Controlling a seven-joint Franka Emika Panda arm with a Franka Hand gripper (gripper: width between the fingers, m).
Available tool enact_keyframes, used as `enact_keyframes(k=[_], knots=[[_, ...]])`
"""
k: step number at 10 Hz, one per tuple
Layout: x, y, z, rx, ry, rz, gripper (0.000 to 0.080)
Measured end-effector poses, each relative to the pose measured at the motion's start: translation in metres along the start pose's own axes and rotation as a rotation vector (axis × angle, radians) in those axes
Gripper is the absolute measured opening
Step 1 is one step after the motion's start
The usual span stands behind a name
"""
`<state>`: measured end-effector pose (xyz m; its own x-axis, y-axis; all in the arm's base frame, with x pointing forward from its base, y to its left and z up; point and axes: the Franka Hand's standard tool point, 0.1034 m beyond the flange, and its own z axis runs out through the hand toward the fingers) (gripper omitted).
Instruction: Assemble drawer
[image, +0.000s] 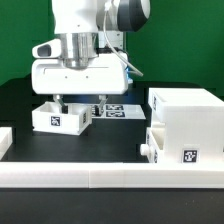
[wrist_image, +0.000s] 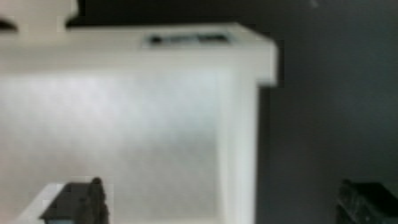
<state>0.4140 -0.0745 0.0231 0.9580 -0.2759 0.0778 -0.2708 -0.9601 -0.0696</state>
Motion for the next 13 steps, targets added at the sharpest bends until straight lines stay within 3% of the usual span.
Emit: enact_keyframes(k=[3,7,8,9,10,11,12,13], knots=[[-0.014,0.001,0.014,-0.006,-0.002,-0.002,0.0649],[-0.017,-0.007,0.018,-0.004,-0.008,-0.023,0.0622],[-0.017,-0.008,0.018,-0.004,-0.008,-0.023,0.0451],[-0.017,-0.007,0.018,-0.004,-0.008,-0.024,0.0451],[-0.017,-0.007,0.018,-0.005,-0.008,-0.028,0.0248],[-0.017,-0.007,0.018,-0.005,-0.008,-0.036,0.0115],[-0.016,-0.006,0.017,-0.006,-0.007,-0.044,0.0115],[-0.016,-0.005,0.017,-0.006,-0.006,-0.058,0.0042]])
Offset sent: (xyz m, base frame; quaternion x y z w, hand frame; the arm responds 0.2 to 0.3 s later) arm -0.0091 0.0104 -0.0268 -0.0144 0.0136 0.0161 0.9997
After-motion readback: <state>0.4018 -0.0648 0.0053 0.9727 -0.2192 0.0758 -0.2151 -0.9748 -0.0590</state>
